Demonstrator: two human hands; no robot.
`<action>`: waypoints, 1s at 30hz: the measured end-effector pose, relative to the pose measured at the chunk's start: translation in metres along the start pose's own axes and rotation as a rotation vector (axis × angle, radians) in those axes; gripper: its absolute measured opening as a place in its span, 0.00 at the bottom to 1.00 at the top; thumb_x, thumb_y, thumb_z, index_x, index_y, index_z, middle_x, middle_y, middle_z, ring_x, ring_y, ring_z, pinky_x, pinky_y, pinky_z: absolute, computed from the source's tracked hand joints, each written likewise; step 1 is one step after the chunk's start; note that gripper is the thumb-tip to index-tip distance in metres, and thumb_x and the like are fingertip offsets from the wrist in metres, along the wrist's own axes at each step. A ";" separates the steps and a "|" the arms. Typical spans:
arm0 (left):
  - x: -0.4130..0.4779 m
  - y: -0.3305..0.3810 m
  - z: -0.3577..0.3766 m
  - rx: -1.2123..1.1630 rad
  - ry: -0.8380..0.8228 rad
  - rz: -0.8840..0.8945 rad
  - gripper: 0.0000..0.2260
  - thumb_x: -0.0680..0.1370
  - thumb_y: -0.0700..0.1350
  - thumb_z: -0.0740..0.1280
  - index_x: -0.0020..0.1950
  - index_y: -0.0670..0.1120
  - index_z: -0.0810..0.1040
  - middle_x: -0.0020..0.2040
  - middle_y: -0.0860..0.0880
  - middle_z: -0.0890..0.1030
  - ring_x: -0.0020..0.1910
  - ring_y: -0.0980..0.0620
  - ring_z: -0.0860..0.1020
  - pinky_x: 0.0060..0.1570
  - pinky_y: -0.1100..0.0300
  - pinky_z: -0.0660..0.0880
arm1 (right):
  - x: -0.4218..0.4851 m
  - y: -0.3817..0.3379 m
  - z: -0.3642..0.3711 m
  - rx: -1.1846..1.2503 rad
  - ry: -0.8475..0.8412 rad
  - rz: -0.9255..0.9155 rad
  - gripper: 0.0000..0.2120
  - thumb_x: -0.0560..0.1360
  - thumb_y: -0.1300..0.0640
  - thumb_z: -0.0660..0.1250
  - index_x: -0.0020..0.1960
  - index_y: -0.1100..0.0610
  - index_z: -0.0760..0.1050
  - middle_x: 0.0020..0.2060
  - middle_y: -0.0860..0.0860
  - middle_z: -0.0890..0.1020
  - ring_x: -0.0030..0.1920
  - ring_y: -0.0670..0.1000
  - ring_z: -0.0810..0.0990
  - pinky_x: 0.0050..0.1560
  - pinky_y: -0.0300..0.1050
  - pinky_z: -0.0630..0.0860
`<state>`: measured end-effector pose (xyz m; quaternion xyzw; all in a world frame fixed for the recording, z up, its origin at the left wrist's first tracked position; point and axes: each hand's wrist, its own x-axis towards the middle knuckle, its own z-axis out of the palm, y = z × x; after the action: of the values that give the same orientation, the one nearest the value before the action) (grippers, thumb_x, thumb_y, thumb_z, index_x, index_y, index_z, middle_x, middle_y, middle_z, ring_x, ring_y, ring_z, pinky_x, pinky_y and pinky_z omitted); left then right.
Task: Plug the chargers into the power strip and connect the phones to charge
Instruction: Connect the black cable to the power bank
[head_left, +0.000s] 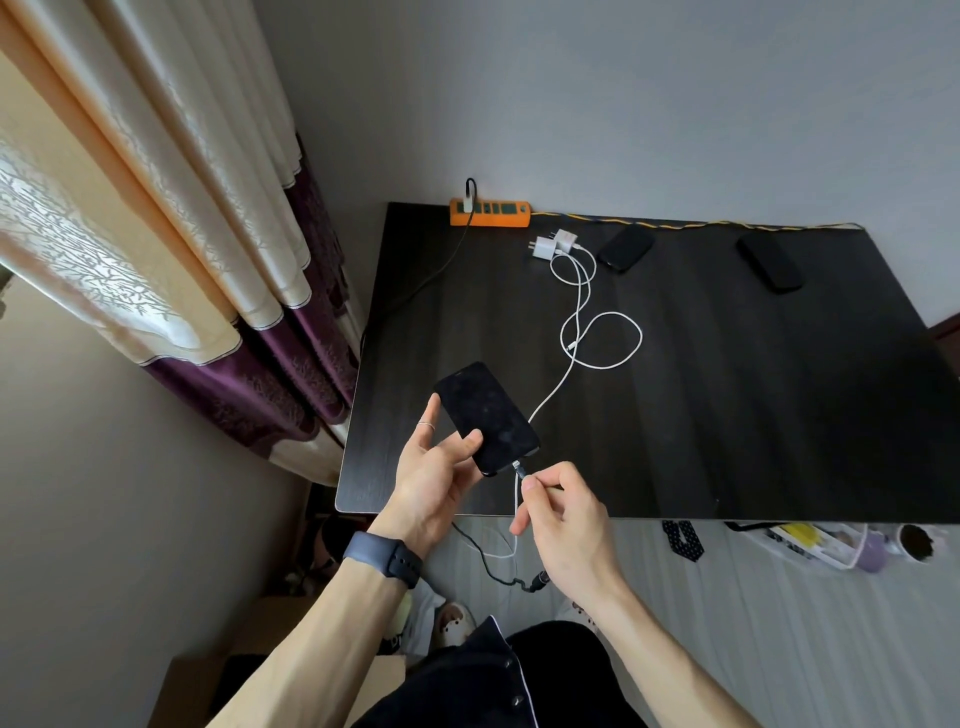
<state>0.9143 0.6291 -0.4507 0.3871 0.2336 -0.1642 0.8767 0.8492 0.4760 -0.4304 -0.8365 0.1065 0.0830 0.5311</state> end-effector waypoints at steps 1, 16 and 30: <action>0.000 0.000 0.000 0.033 0.008 0.019 0.37 0.78 0.29 0.66 0.80 0.54 0.57 0.58 0.36 0.83 0.56 0.39 0.83 0.47 0.50 0.82 | 0.000 0.001 0.000 -0.003 0.002 0.008 0.07 0.82 0.53 0.61 0.45 0.52 0.71 0.32 0.46 0.86 0.20 0.43 0.68 0.24 0.34 0.65; 0.001 0.014 -0.005 0.411 0.074 0.251 0.35 0.78 0.33 0.68 0.78 0.59 0.62 0.49 0.44 0.85 0.53 0.44 0.85 0.48 0.49 0.83 | 0.006 0.002 0.033 0.242 -0.021 0.073 0.08 0.83 0.57 0.60 0.45 0.53 0.69 0.36 0.50 0.86 0.22 0.43 0.67 0.28 0.39 0.65; 0.032 0.075 -0.078 1.060 0.069 0.090 0.36 0.76 0.28 0.64 0.79 0.54 0.61 0.33 0.59 0.82 0.29 0.63 0.75 0.33 0.69 0.73 | 0.053 0.009 0.041 -0.316 -0.610 0.071 0.17 0.73 0.34 0.61 0.51 0.44 0.79 0.48 0.41 0.85 0.50 0.39 0.82 0.49 0.38 0.77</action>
<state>0.9544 0.7333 -0.4694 0.7919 0.1305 -0.2092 0.5587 0.8970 0.5045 -0.4694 -0.8408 -0.0422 0.3632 0.3993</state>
